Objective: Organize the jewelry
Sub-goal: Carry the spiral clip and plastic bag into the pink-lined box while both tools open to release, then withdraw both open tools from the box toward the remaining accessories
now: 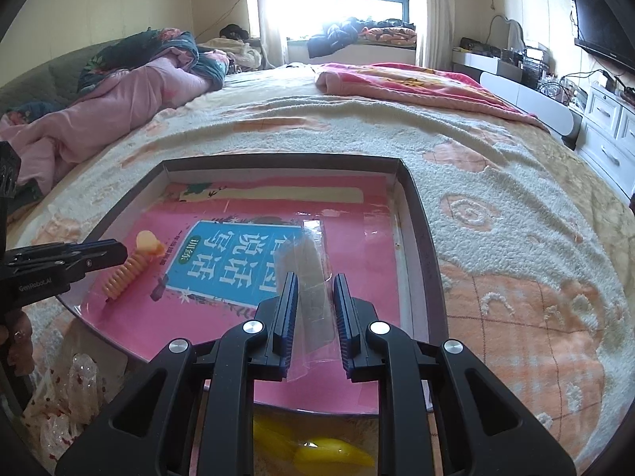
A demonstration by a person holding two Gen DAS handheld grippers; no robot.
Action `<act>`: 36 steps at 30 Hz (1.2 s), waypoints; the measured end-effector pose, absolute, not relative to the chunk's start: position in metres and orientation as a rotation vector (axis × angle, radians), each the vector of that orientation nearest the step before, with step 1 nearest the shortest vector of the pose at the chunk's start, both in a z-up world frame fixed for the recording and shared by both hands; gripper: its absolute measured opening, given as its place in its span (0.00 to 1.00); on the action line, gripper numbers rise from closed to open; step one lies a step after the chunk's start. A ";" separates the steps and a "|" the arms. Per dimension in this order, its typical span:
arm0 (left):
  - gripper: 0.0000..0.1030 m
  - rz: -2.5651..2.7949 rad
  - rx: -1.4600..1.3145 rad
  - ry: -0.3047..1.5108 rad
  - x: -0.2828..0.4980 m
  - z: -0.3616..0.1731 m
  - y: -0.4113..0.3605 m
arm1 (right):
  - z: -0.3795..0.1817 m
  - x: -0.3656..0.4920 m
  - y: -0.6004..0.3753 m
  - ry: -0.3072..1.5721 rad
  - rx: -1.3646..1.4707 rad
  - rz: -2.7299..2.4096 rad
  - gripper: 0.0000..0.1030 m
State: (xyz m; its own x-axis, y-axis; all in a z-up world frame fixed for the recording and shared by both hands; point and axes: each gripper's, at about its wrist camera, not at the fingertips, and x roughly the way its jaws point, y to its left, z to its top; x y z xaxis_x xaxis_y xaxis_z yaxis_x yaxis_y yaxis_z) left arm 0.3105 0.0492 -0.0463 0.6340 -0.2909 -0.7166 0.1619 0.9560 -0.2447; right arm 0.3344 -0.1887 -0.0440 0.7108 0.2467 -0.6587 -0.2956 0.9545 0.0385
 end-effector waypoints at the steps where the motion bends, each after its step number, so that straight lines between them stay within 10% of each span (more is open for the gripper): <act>1: 0.11 -0.255 -0.167 0.844 0.310 -0.046 0.051 | -0.044 0.334 -0.190 0.719 -0.065 0.300 0.20; 36: 0.71 -0.171 -0.165 0.613 0.189 0.001 0.070 | -0.005 0.215 -0.196 0.579 -0.032 0.390 0.59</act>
State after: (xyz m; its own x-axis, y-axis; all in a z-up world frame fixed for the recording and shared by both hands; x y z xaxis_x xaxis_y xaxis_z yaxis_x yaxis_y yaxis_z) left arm 0.1893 0.0700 0.0011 0.8046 -0.2075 -0.5564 0.1097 0.9728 -0.2041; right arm 0.2150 -0.1960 -0.0046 0.7661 0.3501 -0.5391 -0.3679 0.9265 0.0789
